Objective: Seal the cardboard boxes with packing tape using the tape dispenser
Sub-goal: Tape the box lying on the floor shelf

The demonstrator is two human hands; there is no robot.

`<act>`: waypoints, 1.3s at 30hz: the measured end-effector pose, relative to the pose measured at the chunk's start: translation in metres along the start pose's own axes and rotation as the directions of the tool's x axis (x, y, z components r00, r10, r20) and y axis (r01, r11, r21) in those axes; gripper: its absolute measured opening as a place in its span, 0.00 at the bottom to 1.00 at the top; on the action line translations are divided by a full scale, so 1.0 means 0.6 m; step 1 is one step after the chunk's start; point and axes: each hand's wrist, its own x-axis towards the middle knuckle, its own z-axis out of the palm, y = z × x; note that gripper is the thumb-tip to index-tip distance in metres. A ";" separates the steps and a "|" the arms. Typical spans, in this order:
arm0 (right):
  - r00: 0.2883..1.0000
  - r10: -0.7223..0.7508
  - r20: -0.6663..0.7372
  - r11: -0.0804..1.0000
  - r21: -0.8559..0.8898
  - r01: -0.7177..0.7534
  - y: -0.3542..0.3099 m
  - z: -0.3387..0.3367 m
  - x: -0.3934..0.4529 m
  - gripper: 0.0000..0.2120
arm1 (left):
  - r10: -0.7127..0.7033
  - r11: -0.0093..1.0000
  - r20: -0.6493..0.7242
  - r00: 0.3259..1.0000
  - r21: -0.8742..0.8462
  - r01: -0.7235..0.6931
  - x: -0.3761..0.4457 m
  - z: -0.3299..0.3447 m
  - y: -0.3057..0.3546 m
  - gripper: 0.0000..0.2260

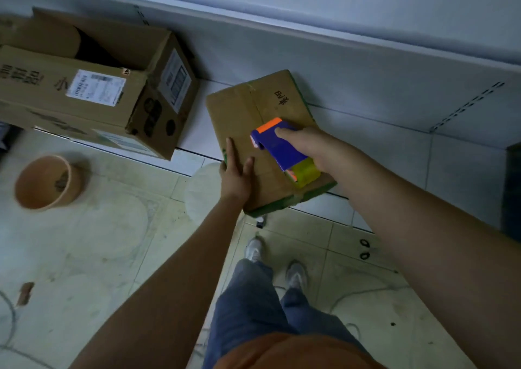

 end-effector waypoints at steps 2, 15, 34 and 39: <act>0.995 0.027 0.095 0.994 0.104 -0.037 0.009 -0.007 -0.012 0.21 | -0.006 0.999 0.030 1.000 0.047 0.005 0.021 -0.003 0.004 0.32; 0.969 0.105 0.224 0.960 0.232 -0.157 0.183 -0.036 -0.156 0.18 | -0.082 0.989 0.047 0.996 0.126 0.075 0.019 0.016 0.035 0.30; 0.978 0.164 0.130 0.982 0.075 -0.175 0.244 -0.011 -0.201 0.20 | -0.164 0.974 0.040 0.986 0.163 0.156 0.008 0.013 0.063 0.31; 0.969 0.199 0.143 0.974 0.079 -0.212 0.269 -0.007 -0.191 0.20 | -0.160 0.974 0.046 0.986 0.173 0.150 0.010 0.011 0.058 0.30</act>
